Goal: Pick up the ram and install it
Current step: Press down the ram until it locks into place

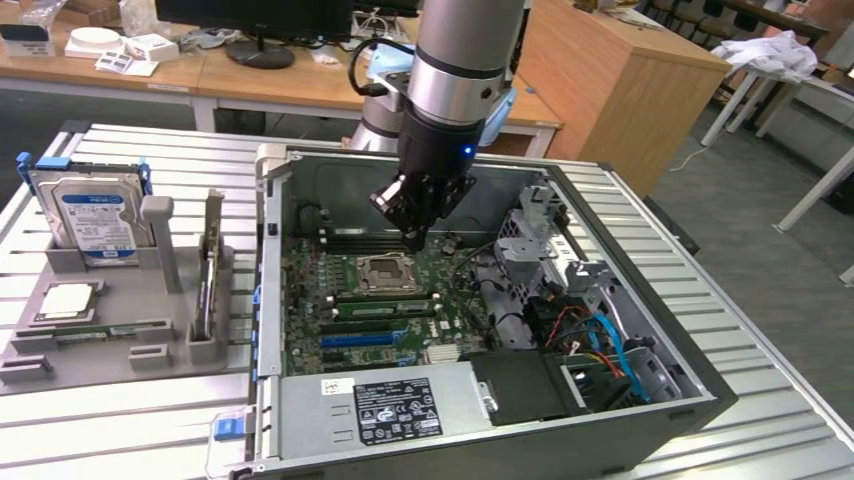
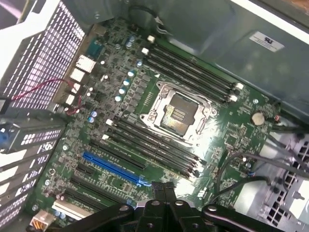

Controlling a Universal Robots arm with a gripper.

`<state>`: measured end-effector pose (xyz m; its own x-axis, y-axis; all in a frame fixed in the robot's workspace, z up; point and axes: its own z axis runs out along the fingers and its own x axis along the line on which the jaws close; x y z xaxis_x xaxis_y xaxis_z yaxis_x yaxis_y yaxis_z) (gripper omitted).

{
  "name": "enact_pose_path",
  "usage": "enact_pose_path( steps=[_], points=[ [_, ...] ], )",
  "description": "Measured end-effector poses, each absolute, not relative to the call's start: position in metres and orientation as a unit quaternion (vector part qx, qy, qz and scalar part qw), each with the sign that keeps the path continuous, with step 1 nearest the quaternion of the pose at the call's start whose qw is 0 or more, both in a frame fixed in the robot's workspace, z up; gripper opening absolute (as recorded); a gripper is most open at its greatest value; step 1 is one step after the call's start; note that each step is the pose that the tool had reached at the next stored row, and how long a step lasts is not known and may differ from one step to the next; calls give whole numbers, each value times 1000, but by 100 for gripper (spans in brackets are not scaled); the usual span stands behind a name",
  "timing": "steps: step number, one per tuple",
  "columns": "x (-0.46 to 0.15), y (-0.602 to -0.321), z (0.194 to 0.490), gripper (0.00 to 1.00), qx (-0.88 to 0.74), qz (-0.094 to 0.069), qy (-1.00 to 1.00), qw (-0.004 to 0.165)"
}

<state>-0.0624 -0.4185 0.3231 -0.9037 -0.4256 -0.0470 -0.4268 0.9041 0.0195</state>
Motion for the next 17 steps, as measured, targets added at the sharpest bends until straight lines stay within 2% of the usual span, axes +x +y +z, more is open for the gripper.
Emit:
enact_pose_path(
  steps=[17],
  points=[
    [-62,-418,323,11,-126,13,992,22]
  ],
)
